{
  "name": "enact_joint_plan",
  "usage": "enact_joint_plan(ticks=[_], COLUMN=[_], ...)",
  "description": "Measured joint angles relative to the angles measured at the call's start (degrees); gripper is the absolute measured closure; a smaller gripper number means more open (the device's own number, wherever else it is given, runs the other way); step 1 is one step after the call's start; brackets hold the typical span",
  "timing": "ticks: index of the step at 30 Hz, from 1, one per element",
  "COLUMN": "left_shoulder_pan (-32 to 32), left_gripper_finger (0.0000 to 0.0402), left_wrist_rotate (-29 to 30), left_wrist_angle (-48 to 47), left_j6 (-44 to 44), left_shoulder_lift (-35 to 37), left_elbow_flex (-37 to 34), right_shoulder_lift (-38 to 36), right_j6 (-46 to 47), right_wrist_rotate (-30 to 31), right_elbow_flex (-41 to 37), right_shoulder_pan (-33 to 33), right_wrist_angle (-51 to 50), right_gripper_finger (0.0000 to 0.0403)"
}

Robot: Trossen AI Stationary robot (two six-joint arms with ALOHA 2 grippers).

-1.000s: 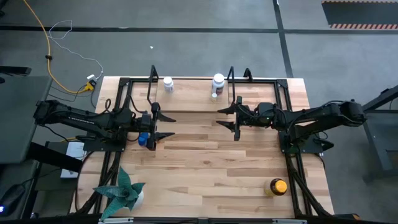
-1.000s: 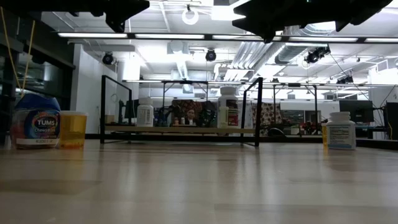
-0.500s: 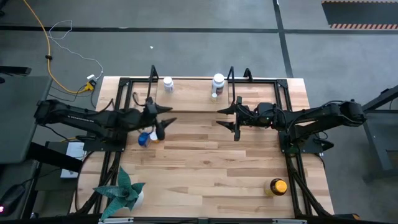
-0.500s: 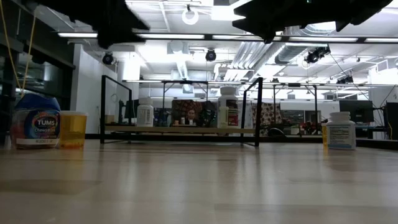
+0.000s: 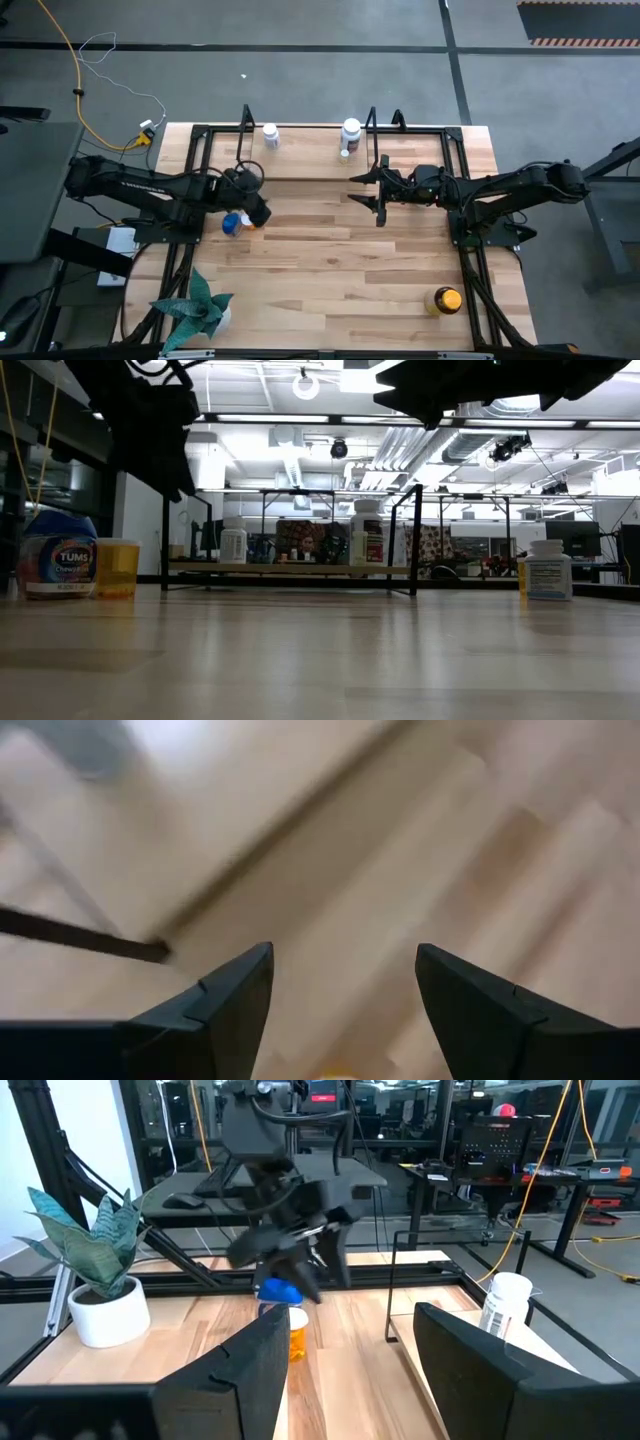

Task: Pick and place medicine bottles onto shelf by color
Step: Put the left orange pill bottle on the shelf

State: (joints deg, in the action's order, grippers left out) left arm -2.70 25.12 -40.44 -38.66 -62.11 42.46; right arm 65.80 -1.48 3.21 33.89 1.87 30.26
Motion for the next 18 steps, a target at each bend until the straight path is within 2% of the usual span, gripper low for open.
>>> enact_joint_plan(ticks=[4, 18], left_shoulder_pan=[0.45, 1.33], left_gripper_finger=[0.0165, 0.0165], left_wrist_rotate=[-7.61, -8.03], left_wrist_angle=[0.22, 0.37], left_j6=[3.81, 7.1], left_shoulder_lift=[-0.02, -0.02], left_elbow_flex=[0.0, 0.01], right_shoulder_lift=[0.0, 0.0], right_j6=[-0.01, -0.02], right_wrist_rotate=[0.01, 0.01], right_elbow_flex=[0.0, 0.0], right_shoulder_pan=[0.0, 0.0], right_wrist_angle=[-0.02, 0.0], right_gripper_finger=[0.0197, 0.0197])
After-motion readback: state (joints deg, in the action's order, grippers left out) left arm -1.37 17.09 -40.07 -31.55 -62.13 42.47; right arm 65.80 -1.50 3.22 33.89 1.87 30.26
